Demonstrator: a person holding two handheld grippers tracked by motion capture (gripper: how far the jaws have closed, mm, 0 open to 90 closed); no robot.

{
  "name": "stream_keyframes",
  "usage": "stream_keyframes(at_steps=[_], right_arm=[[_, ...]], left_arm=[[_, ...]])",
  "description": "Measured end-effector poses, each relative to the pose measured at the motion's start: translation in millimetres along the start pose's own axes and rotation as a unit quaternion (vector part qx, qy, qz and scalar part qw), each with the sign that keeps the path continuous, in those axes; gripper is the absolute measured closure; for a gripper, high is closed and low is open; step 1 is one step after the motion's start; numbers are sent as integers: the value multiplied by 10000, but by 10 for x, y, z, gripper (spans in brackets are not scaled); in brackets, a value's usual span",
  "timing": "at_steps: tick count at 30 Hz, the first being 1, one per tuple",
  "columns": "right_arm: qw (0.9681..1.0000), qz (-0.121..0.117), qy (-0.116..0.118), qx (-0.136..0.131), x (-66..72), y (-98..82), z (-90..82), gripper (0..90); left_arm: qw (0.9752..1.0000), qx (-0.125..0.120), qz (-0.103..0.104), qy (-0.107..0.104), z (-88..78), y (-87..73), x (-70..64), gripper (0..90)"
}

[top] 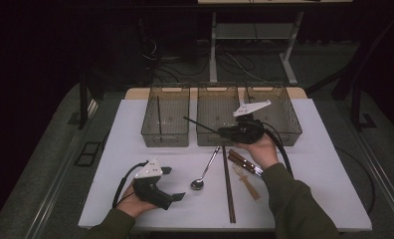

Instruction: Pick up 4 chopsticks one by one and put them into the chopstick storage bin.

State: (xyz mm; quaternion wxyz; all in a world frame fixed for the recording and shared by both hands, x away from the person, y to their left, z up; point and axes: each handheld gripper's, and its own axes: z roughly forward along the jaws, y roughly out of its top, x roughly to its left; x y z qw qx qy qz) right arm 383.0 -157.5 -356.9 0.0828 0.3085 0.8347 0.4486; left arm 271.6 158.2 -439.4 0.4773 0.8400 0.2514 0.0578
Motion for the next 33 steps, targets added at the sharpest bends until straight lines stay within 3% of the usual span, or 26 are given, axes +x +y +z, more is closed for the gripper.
stream_keyframes(at_steps=[19, 33], right_arm=[[9992, 221, -306, 108, 12, 458, 416, 856], [9975, 314, -566, 268, 21, 751, 906, 856]], left_arm=[[10000, -19, -4, -4, -4, 6, -5, 0], [10000, -7, 39, -2, 7, 13, -7, 1]])
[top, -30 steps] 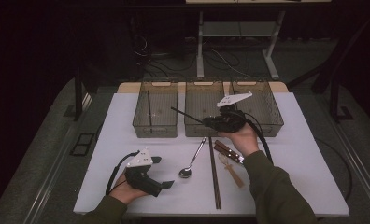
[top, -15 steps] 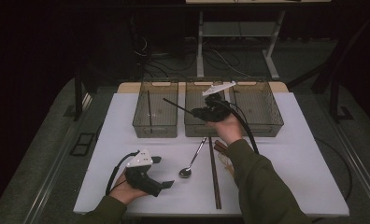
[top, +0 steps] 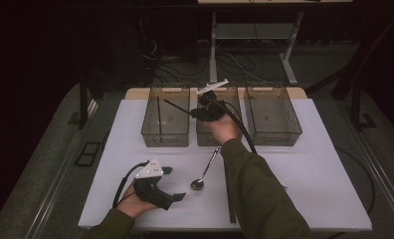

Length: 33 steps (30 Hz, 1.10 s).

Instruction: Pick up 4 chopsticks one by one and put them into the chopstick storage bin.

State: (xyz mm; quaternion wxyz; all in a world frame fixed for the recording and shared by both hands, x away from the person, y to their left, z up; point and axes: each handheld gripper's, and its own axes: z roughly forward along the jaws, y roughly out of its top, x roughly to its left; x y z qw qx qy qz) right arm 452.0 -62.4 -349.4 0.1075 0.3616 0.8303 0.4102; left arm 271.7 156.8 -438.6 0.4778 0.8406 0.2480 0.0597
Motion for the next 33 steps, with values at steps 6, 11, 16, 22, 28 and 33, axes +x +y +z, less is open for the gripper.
stream_keyframes(at_steps=[6, 11, 16, 22, 28, 33], right_arm=[[9998, 107, -157, 105, 25, 143, 256, 855], [9992, 197, -289, 176, 37, 241, 453, 855], [9990, 206, -308, 237, 81, 315, 621, 855], [9984, 278, -423, 246, 107, 384, 772, 855], [9975, 365, -510, 314, 179, 457, 905, 848], [9978, 287, -486, 338, 230, 463, 959, 692]], left_arm=[[10000, -18, -2, -25, -10, 3, 13, 2], [10000, -19, 37, -9, -13, 5, 21, 2], [10000, -38, 20, -17, -14, 6, 21, 3], [10000, -75, -30, -15, -16, 8, 20, 3], [9999, -122, -26, -6, -22, 14, 32, 3], [9999, -138, -57, -21, -31, 17, 26, 3]])
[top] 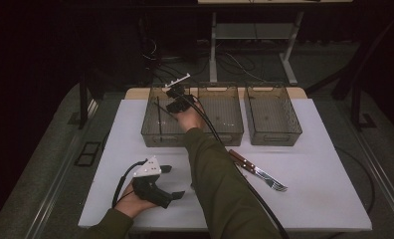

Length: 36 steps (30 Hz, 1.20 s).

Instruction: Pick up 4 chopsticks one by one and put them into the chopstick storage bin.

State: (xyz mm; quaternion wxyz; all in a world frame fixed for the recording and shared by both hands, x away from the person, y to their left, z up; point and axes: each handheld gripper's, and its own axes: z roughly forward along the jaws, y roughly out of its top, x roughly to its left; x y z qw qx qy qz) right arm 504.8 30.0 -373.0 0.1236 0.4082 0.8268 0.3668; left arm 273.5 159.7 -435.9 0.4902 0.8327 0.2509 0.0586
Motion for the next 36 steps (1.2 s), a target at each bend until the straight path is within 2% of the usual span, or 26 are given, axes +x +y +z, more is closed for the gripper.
stream_keyframes(at_steps=[2, 4, 11, 15, 24, 29, 30, 36], right_arm=[[10000, -30, -26, 1, -5, -4, -25, 647], [9999, 39, 133, 43, -23, -8, -44, 589], [9987, -39, 516, 34, -46, -98, -209, 419], [9967, -135, 793, -75, -97, -228, -388, 400], [9944, -432, 918, -287, -217, -571, -778, 302], [9938, -596, 870, -358, -300, -783, -986, 239], [9938, -600, 861, -361, -313, -810, -1015, 225], [9929, -618, 901, -472, -427, -1049, -1237, 181]], left_arm=[[10000, -5, 18, -9, 4, -1, -2, 3], [10000, 18, 38, -18, 1, 1, -1, 3], [9999, 77, 103, -24, -12, 4, 8, 3], [10000, 44, 64, 3, -11, 1, 7, 3], [10000, 65, 44, 20, -7, -2, 7, 0], [10000, 85, 33, 34, -7, -14, 11, 0], [10000, 52, -29, 32, -1, -16, 3, 0], [9999, 107, -58, 51, 1, -20, 2, 0]])
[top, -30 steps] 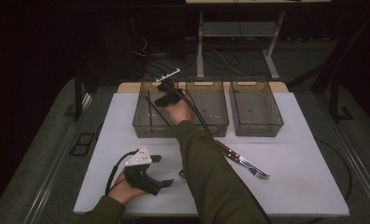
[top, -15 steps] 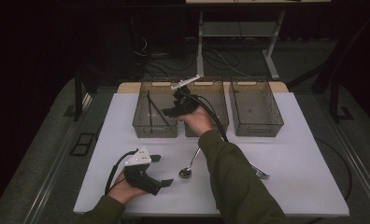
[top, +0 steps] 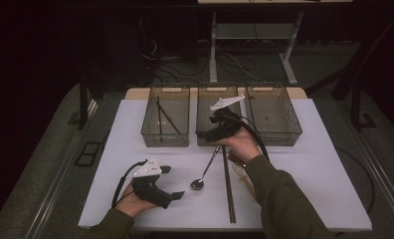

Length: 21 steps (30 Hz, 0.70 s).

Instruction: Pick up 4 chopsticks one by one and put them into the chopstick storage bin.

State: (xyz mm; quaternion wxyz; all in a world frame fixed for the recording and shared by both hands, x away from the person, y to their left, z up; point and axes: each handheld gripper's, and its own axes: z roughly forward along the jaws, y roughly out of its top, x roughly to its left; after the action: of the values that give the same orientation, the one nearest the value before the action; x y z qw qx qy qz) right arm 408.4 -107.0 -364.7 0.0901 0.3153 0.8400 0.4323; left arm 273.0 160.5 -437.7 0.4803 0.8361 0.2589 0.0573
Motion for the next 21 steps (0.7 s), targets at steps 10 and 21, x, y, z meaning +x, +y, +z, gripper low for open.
stream_keyframes(at_steps=[10, 21], right_arm=[[9998, 35, 137, -105, -43, -381, -402, 181], [9997, 24, 262, -8, -13, -813, -660, 218]], left_arm=[[10000, 47, 14, 47, 7, -10, 12, 0], [9999, 80, 12, 76, 6, -14, 13, 0]])
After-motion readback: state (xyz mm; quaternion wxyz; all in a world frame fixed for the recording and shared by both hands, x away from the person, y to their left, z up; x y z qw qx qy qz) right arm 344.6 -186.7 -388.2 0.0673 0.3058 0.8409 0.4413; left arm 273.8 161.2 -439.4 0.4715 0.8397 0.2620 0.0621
